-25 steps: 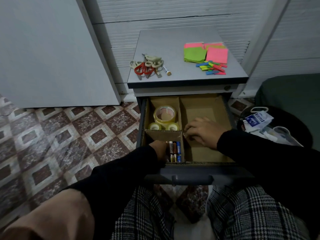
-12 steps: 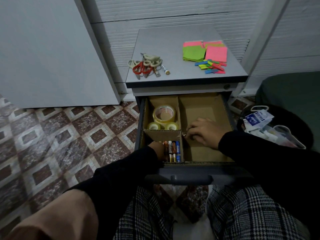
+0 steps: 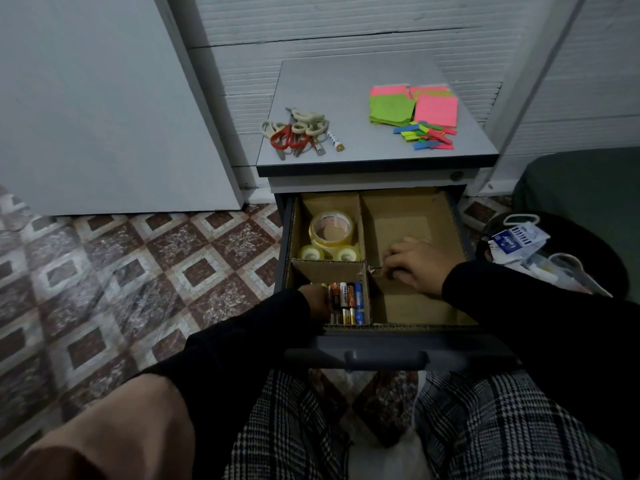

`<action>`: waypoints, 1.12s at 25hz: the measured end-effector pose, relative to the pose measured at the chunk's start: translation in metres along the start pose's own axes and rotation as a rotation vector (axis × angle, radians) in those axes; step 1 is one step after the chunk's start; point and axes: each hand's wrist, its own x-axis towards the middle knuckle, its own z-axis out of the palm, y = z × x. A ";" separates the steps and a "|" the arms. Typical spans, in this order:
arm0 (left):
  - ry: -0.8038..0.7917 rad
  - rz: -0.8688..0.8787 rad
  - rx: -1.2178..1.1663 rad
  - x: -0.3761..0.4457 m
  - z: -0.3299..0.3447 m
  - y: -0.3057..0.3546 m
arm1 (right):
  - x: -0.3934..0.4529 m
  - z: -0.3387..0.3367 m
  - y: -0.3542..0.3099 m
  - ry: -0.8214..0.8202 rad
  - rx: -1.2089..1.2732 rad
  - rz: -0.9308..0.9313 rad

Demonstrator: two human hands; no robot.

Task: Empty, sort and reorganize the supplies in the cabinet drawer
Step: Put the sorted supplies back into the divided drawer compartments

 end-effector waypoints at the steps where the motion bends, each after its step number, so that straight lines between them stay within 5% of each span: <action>1: -0.008 0.001 0.004 -0.002 0.000 0.000 | 0.001 -0.001 -0.002 -0.006 -0.013 0.005; 6: 0.057 0.024 -0.041 -0.009 -0.025 -0.002 | 0.009 -0.017 -0.009 0.013 -0.006 0.031; 15: 0.567 0.104 -0.062 -0.022 -0.126 0.000 | 0.070 -0.084 -0.002 0.164 0.050 0.057; 20: 0.797 0.136 0.180 -0.016 -0.159 0.008 | 0.114 -0.106 0.012 0.217 0.082 0.105; 28: 0.803 0.084 0.519 0.020 -0.173 0.023 | 0.162 -0.101 0.021 0.210 0.056 0.162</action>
